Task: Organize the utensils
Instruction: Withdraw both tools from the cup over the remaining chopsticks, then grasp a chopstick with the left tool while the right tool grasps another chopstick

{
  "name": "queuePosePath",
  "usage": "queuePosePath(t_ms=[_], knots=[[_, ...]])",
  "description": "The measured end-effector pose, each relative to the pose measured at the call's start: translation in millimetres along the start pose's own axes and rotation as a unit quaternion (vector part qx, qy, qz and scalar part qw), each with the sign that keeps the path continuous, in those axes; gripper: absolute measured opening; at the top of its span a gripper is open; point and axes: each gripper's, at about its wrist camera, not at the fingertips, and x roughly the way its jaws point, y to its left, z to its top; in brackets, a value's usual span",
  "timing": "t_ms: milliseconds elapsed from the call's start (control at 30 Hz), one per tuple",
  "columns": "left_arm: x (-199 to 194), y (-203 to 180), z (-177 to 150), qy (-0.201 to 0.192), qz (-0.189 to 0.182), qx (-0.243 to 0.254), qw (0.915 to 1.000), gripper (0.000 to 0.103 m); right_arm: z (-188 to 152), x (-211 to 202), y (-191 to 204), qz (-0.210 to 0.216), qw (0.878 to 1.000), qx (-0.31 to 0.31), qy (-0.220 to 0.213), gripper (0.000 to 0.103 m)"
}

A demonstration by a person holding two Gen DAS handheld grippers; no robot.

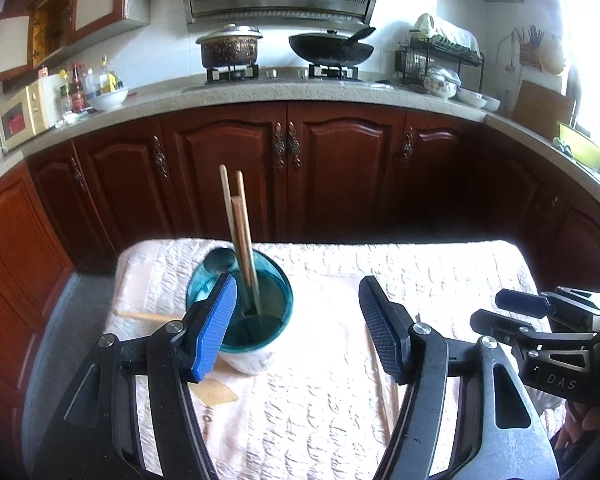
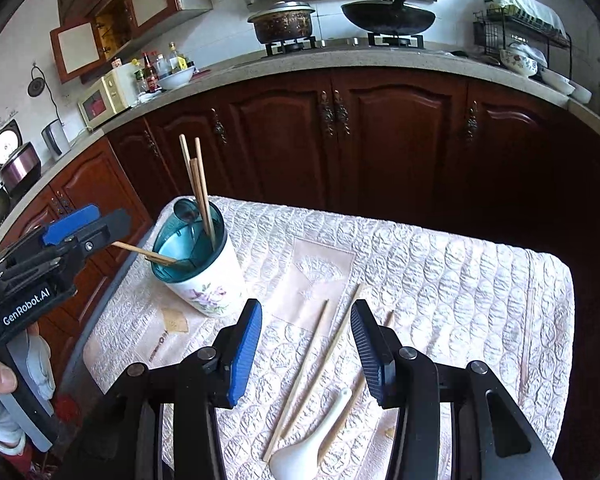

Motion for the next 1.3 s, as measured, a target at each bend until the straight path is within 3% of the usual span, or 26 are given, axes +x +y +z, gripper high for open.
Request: queuePosePath(t_ms=[400,667,767,1067,1233,1300], knots=[[25.3,-8.6,-21.3,0.034,-0.011,-0.005,0.9993,0.064,-19.8,25.2,-15.1,-0.009,0.999,0.014,0.040,0.044],[52.2,-5.7,-52.3,0.085,-0.027,-0.019,0.9958,0.064,-64.0,82.7,-42.1,0.009,0.989,0.064,0.133,0.044],[65.6,-7.4,-63.6,0.107,-0.036,-0.021,0.9934,0.064,-80.4,106.2,-55.0,0.002,0.984,0.082,0.157,0.038],[117.9,-29.7,-74.9,0.164,-0.084,-0.025,0.9825,0.063,-75.0,148.0,-107.4,-0.004,0.974,0.174,0.147,0.038],[155.6,-53.6,-71.3,0.182,-0.090,-0.018,0.9789,0.061,-61.5,174.4,-121.4,-0.001,0.971,0.178,0.157,0.038],[172.9,-60.5,-69.0,0.188,-0.087,-0.013,0.9782,0.056,-59.9,178.2,-122.7,0.003,0.972,0.174,0.156,0.037]])
